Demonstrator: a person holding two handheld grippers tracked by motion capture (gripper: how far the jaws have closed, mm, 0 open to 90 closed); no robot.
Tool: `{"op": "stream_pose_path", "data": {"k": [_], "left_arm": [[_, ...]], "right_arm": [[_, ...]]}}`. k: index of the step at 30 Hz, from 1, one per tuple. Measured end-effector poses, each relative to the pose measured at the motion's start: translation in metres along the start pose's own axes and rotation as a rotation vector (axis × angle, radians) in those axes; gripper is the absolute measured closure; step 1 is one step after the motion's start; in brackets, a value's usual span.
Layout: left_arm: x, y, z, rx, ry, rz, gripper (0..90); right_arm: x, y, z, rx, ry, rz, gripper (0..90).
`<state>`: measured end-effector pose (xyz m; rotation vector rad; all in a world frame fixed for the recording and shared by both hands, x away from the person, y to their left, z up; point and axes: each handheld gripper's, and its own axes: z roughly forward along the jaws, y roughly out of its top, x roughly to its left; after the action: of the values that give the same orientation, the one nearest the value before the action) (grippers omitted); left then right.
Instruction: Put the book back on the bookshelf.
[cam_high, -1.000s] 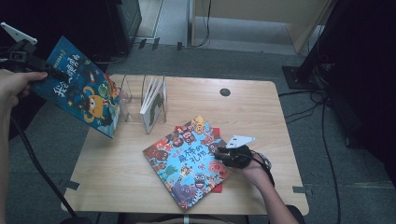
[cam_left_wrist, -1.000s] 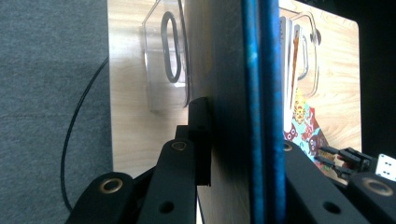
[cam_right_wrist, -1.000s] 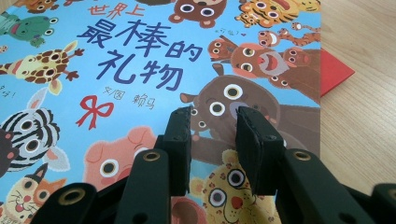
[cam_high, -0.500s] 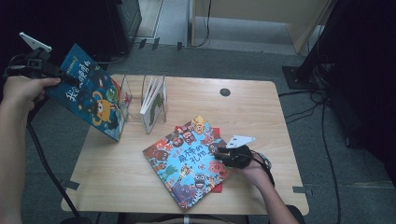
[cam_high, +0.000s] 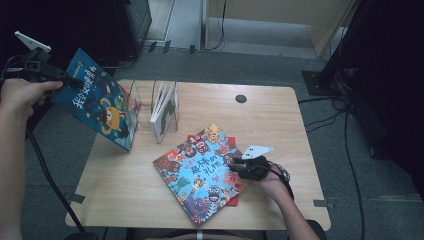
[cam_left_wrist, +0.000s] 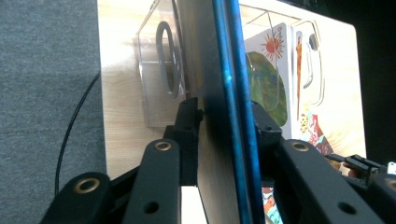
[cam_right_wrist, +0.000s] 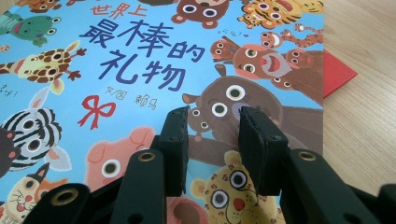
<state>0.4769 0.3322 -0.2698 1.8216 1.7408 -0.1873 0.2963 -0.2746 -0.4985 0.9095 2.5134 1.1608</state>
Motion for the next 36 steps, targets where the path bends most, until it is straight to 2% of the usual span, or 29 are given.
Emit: {"op": "stream_pose_path", "data": {"k": [7, 12, 18, 21, 24, 27, 30, 34, 36], "left_arm": [[0.001, -0.002, -0.013, -0.001, 0.026, -0.013, 61.0], [-0.003, -0.005, -0.024, -0.018, 0.013, -0.006, 56.7], [-0.013, -0.01, -0.047, -0.046, 0.067, 0.009, 53.7], [-0.017, -0.015, -0.061, -0.07, 0.054, 0.006, 53.3], [-0.027, -0.02, -0.073, -0.078, 0.076, 0.03, 53.0], [-0.035, -0.023, -0.085, -0.102, 0.059, 0.042, 52.4], [-0.046, -0.028, -0.093, -0.113, 0.067, 0.07, 51.6], [-0.059, -0.034, -0.091, -0.122, 0.081, 0.111, 50.9], [-0.064, -0.037, -0.086, -0.128, 0.067, 0.123, 50.8]], "right_arm": [[0.0, 0.0, 0.0, 0.0, 0.001, 0.001, 62.8], [0.0, 0.0, 0.001, -0.005, 0.002, 0.005, 58.9], [0.001, 0.0, 0.002, -0.009, 0.009, 0.014, 55.5], [0.001, 0.0, 0.002, -0.011, 0.01, 0.014, 54.7], [0.0, 0.0, 0.002, -0.014, 0.012, 0.02, 54.4], [0.0, 0.0, 0.002, -0.014, 0.012, 0.022, 54.0], [0.0, 0.0, 0.002, -0.011, 0.011, 0.022, 53.5], [0.0, 0.0, 0.001, -0.01, 0.011, 0.029, 53.2], [-0.001, 0.0, 0.001, -0.011, 0.009, 0.035, 53.1]]}}
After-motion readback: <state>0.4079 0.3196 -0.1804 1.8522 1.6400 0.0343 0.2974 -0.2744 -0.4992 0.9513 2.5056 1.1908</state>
